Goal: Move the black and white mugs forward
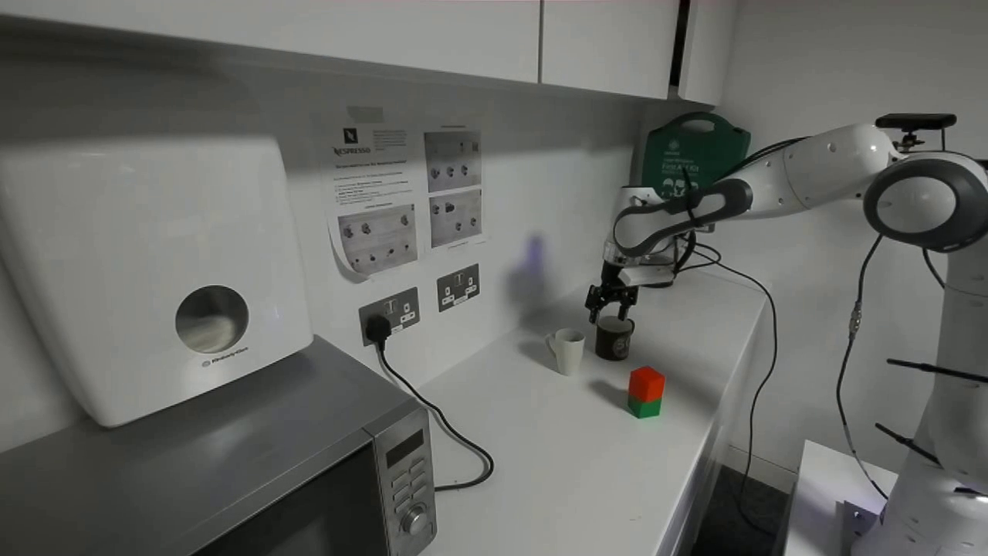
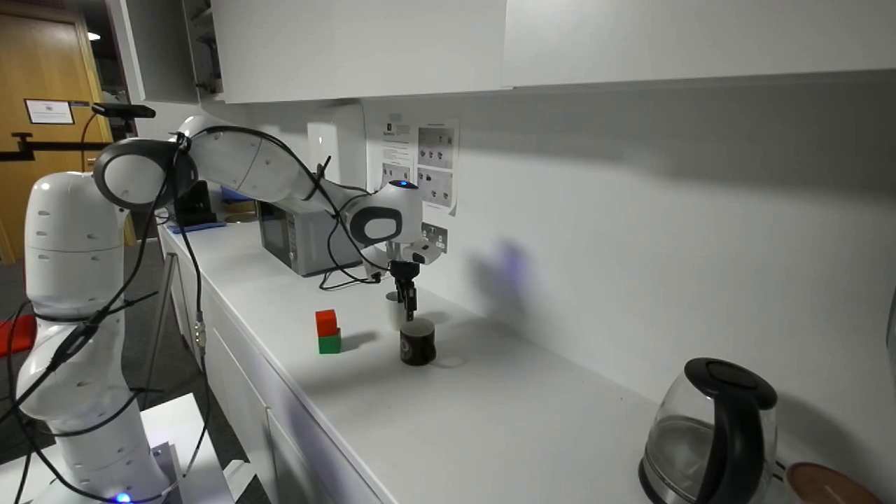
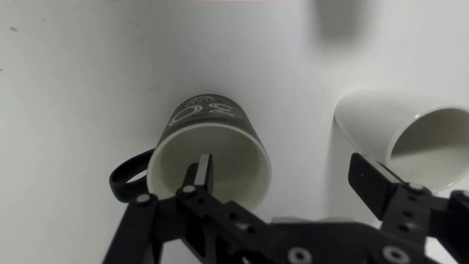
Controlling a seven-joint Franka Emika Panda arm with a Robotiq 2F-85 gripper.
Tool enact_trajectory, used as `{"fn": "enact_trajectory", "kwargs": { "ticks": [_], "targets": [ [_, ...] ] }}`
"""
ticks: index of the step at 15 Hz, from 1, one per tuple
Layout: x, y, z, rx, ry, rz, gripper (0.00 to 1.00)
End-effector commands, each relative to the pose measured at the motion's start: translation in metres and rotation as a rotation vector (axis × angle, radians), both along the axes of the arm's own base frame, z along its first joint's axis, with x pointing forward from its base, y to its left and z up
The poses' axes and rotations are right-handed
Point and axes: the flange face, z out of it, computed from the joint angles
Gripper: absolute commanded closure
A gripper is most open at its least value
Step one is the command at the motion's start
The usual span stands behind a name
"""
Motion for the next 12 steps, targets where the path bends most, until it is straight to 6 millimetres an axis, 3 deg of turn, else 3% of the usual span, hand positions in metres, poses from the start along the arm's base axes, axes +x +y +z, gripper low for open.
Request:
{"fn": "enact_trajectory", "kwargs": {
  "ticks": [1,7,12],
  "targets": [
    [0.003,0.002,-0.008,-0.033,0.02,-0.056,0.0],
    [0.013,0.012,-0.028,-0.026,0.064,-0.066,0.0],
    [0.021,0.003,-0.042,-0.056,0.076,-0.061,0.0]
  ]
}}
